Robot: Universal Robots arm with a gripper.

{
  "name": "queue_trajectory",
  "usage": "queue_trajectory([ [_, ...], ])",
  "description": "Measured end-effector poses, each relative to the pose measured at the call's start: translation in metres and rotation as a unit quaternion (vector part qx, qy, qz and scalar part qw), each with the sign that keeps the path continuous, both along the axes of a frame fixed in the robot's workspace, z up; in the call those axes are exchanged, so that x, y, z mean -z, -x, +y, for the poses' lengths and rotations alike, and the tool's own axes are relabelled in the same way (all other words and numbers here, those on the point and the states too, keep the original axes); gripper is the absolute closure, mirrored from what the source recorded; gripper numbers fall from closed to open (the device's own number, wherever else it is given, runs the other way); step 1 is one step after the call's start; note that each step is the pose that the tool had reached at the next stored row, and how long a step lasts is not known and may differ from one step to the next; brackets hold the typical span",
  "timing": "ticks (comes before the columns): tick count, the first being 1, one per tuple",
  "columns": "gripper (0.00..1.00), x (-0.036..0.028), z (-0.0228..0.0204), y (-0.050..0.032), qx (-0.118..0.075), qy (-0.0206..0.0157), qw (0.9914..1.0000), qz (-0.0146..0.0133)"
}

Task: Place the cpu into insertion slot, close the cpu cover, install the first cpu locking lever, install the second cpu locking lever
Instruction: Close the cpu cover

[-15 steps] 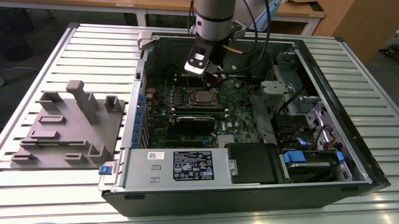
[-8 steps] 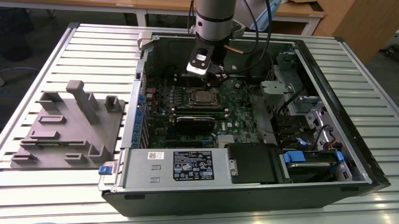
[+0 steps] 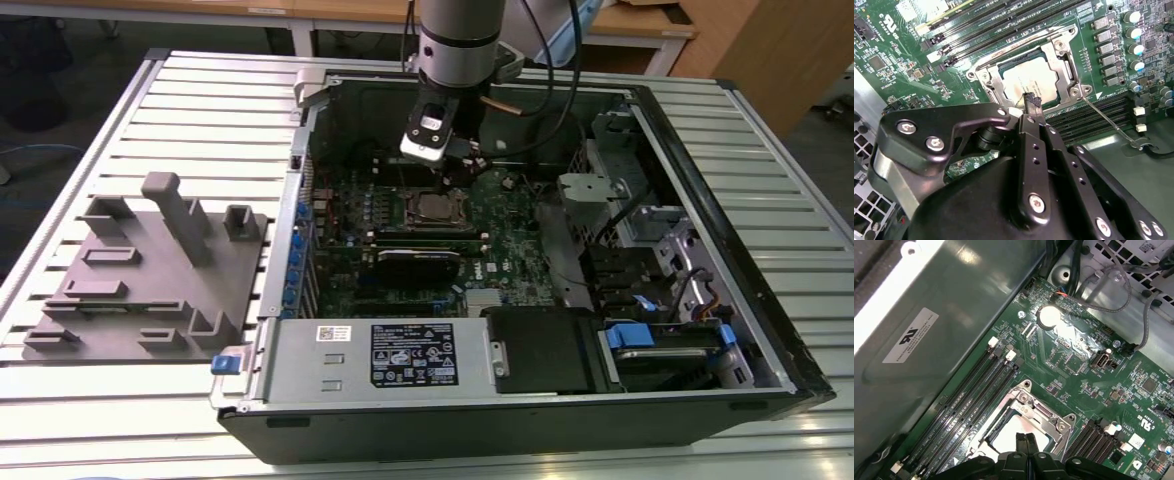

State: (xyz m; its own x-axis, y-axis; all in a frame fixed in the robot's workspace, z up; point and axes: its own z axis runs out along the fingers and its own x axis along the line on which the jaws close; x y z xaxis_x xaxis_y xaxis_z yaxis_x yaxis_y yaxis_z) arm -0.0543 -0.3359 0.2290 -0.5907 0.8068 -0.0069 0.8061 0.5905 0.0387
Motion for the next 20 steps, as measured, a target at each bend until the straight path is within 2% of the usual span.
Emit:
queue_trajectory([
  [7, 0.90, 0.0000, 0.0000, 0.0000, -0.002, 0.0000, 1.00000, 0.0000],
  [11, 0.90, 0.0001, 0.0000, 0.0000, -0.025, 0.0000, 0.99969, 0.0000],
  [15, 0.90, 0.0002, 0.0000, 0.0000, -0.059, 0.0000, 0.99823, 0.0000],
  [20, 0.90, 0.0003, 0.0000, 0.0000, -0.097, 0.0000, 0.99529, 0.0000],
])
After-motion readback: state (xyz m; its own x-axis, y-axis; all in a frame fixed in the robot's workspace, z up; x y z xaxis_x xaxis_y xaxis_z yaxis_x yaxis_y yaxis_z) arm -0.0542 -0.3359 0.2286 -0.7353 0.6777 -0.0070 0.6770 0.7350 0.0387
